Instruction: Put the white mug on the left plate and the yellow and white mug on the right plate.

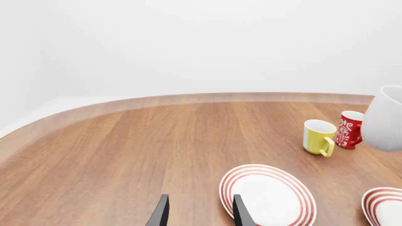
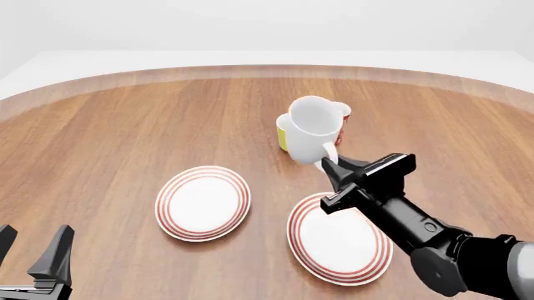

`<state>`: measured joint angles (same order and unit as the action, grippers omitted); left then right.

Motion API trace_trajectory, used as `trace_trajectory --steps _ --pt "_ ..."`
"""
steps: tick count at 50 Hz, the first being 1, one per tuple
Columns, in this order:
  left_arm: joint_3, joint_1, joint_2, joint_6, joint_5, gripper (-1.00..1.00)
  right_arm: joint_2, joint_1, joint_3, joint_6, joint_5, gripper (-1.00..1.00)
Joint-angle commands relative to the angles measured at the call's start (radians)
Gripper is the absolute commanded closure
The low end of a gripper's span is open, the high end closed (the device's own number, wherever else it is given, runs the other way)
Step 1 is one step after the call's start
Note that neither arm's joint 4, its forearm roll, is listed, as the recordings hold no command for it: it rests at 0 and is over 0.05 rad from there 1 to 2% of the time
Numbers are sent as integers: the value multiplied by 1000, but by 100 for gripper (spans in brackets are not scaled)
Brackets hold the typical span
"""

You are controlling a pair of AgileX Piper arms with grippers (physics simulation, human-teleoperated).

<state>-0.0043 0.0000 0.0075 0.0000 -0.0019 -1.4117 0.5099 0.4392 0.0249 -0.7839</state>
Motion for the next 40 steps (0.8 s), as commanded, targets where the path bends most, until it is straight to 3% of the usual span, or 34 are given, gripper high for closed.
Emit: trace_trajectory --steps 1,40 --pt "0 0 0 0 0 -100 -56 57 57 -25 0 100" --pt "0 0 0 0 0 -100 -292 207 282 -7 17 100"
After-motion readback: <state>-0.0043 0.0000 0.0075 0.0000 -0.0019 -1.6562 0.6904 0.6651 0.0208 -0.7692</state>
